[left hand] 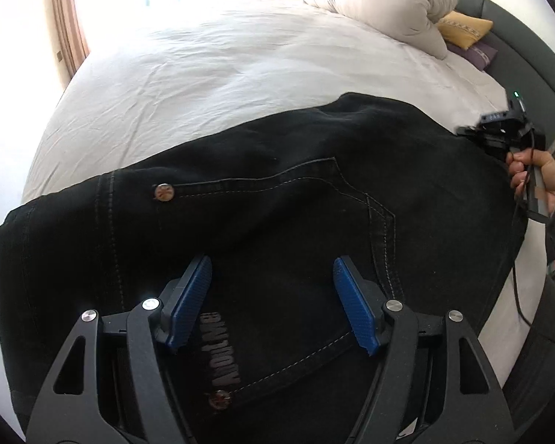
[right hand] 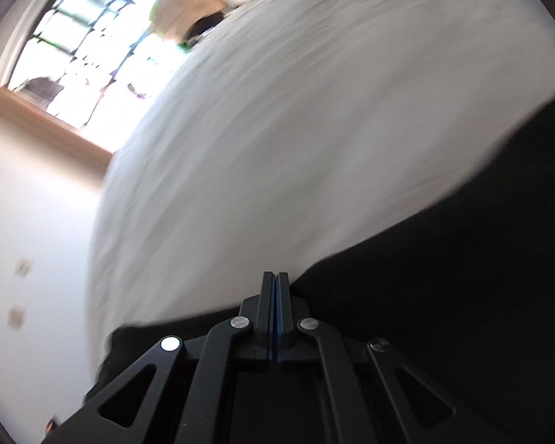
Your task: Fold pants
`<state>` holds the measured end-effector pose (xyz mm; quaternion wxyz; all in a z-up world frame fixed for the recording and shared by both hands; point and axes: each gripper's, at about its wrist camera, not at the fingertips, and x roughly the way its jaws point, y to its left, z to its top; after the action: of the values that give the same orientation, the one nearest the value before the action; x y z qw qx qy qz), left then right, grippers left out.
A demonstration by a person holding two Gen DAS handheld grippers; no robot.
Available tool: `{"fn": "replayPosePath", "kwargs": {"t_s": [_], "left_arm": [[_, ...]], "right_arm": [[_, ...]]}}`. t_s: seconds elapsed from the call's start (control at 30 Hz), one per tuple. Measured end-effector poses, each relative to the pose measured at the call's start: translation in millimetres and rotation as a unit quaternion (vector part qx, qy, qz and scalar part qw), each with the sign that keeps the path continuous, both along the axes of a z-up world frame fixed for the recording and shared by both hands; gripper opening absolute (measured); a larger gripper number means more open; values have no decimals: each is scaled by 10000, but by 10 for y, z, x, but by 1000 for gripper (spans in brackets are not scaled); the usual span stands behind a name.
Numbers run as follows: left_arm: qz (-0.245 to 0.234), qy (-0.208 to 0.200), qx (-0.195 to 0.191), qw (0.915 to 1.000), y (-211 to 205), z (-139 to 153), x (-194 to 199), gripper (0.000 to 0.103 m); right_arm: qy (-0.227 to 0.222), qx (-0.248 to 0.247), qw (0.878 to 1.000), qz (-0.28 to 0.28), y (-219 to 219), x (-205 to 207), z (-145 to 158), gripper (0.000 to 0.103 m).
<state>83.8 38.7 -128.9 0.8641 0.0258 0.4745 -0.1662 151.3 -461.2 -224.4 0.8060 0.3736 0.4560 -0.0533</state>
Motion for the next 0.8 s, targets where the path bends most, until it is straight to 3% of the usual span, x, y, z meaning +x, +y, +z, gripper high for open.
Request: {"fn": "replayPosePath", "kwargs": {"t_s": [0.1,0.17,0.2,0.23,0.27,0.33,0.37,0.4,0.43,0.5,0.6,0.67,0.73,0.8], "left_arm": [[216,-79,189,9996,41,141,-92,68],[246,-317,116,9991,66,289,-177,68],[249,-440,88,9987,73,339,-223,69],[283,-510,182,9981,76,358,-250,70],[330,-448,324,9979,86,317,-248,70],[487,-213,415,9977,135,214,-259,70],[569,-125,282,9979,219,162,-285,70],[604,-117,199,9979,265,142,-323,70],[651,-116,140,9977,327,131,-370,70],[612,-185,206,9977,358,144,-439,70],[642,-164,346,9972,233,191,-393,70],[611,-179,244,9977,239,252,-412,70],[460,-197,192,9986,96,222,-389,70],[452,-190,372,9981,8,172,-391,72]], "right_arm": [[119,-436,9975,-550,-305,-220,147,2],[-197,-424,9968,-648,-359,-489,339,26],[-419,-298,9974,-500,-341,-576,390,33],[-582,-128,9981,-151,-259,-683,401,47],[-535,-128,9985,48,-204,-717,362,50],[-178,-339,9992,149,-215,-882,170,47],[-235,-227,9995,24,-297,-984,94,27],[-354,-11,9992,-176,-417,-1099,31,18],[-343,202,9980,-496,-616,-1147,-42,3],[-191,116,9927,-1182,-940,-1443,-76,1],[19,-267,9867,-1603,-1151,-1710,76,4],[-206,-260,9865,-1602,-1110,-1789,253,28],[-720,-22,9891,-1285,-942,-1771,418,44],[-831,187,9929,-827,-766,-1677,401,50]]}}
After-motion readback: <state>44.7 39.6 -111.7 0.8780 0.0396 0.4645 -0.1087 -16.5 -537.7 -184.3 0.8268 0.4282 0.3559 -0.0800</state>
